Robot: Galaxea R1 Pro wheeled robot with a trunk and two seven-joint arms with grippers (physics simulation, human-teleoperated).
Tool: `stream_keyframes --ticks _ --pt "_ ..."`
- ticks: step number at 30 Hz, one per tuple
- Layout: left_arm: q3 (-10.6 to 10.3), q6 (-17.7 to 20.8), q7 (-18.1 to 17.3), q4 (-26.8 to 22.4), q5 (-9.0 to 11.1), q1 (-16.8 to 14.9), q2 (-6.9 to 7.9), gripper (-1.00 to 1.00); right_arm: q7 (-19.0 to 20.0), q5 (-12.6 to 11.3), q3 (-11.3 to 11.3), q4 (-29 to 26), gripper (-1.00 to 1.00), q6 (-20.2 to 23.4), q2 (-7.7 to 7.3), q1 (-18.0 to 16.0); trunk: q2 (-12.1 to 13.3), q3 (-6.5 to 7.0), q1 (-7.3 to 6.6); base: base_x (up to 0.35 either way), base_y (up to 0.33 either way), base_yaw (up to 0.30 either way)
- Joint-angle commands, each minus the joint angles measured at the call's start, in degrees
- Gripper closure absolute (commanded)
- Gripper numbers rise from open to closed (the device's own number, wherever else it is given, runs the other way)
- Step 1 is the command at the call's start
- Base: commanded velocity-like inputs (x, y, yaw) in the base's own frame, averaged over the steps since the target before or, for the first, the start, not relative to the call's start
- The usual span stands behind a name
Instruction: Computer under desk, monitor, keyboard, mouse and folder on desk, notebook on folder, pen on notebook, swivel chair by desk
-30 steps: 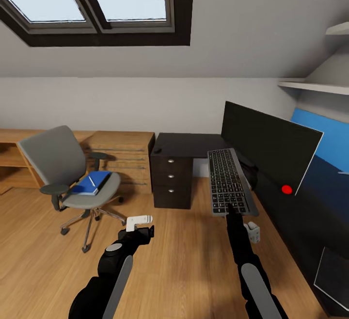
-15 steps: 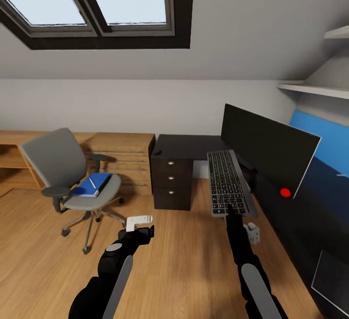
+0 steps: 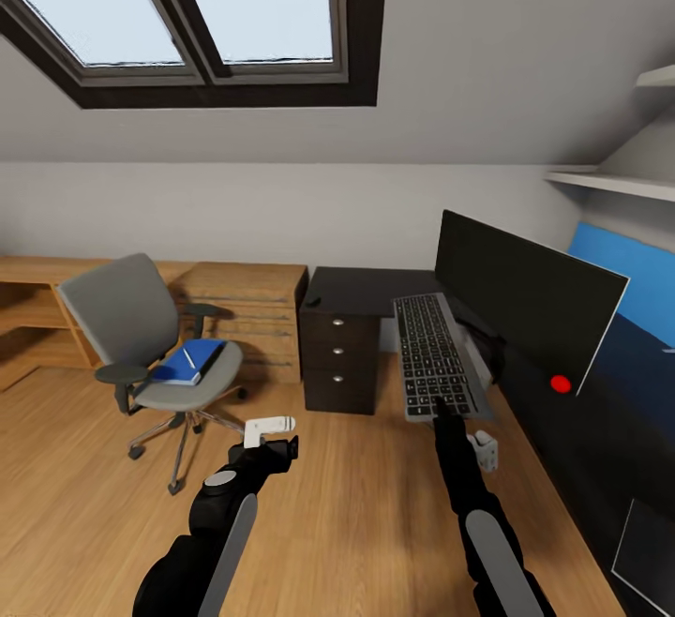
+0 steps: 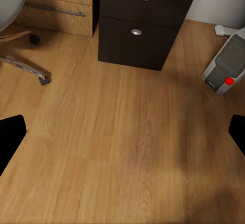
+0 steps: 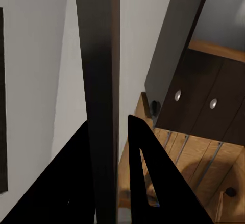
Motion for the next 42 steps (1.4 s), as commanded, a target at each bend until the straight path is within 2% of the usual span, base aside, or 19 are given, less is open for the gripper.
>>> stream_keyframes --ticks 1,5,12,33,42 --pt "-0.1 0.2 0.5 0.0 0.6 0.0 0.02 -1.0 0.2 -0.6 0.1 0.0 1.0 -0.3 -0.01 0.0 0.0 0.02 0.0 0.0 0.0 0.124" --pt "-0.1 0.2 0.5 0.0 0.6 0.0 0.0 -1.0 -0.8 -0.6 0.2 1.1 1.0 0.0 0.01 0.0 0.0 0.32 0.0 0.0 0.0 0.127" --pt "-0.1 0.1 0.5 0.0 0.6 0.0 0.06 -1.0 -0.7 -0.7 0.3 3.7 1.0 3.3 0.38 0.0 0.0 0.46 0.0 0.102 0.029 0.039" --pt "-0.1 0.1 0.5 0.0 0.6 0.0 0.07 -1.0 -0.1 -0.7 0.3 3.9 1.0 3.2 0.52 0.0 0.0 0.47 0.0 0.299 0.105 0.001" --pt "-0.1 0.1 0.5 0.0 0.6 0.0 0.07 -1.0 -0.2 -0.7 0.3 3.9 1.0 3.2 0.52 0.0 0.0 0.47 0.0 0.318 0.014 0.0"
